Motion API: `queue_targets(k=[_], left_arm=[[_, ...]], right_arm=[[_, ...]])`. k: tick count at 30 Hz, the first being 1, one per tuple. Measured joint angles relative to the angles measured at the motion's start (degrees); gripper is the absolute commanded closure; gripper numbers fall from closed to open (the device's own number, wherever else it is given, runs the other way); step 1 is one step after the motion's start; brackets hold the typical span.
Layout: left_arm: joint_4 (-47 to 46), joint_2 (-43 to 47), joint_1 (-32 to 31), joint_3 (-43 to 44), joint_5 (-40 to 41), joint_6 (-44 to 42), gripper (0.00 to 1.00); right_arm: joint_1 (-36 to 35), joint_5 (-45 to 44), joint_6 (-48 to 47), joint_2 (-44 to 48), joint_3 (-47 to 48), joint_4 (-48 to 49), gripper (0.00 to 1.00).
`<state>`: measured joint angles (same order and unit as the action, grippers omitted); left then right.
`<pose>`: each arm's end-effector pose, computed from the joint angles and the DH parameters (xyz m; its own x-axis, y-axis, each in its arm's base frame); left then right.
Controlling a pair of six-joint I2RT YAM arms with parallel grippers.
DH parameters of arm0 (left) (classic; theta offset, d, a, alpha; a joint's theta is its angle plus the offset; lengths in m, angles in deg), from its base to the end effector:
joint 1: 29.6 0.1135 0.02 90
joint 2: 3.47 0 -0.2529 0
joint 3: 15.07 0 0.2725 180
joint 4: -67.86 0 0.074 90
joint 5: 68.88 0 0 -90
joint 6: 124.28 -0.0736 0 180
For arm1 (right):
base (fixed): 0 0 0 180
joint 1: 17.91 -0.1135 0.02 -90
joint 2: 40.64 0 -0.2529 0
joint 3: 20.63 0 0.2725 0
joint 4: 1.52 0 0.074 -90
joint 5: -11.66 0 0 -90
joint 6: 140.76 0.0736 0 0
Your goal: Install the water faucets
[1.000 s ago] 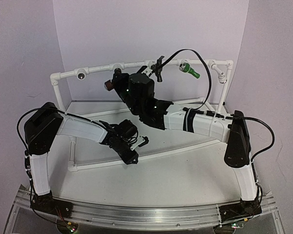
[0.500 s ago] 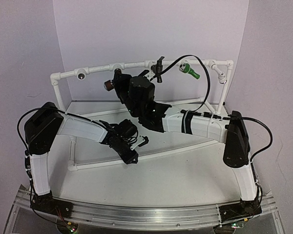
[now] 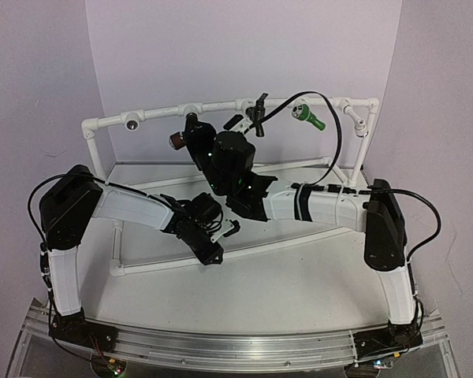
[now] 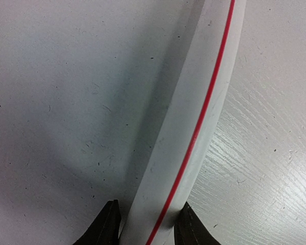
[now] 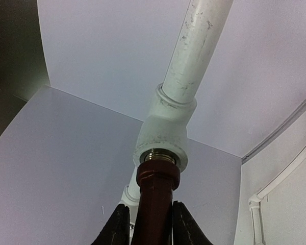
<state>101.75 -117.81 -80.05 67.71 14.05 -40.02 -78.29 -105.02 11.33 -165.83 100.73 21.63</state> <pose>0.2589 -0.3277 0.0675 -0.4965 0.7571 -0.4246 0.8517 0.5194 -0.0698 0.3102 0.4788 0.3482 -0.4248 0.8504 -0.3105 -0.4101 0.1250 0.9035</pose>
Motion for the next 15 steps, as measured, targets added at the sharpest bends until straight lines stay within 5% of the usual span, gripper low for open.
queue_targets(k=[15], left_arm=[[-0.42,-0.11,-0.46,0.07,0.07,0.28,1.00]], right_arm=[[0.85,1.06,2.87,0.08,-1.74,5.25,0.22]])
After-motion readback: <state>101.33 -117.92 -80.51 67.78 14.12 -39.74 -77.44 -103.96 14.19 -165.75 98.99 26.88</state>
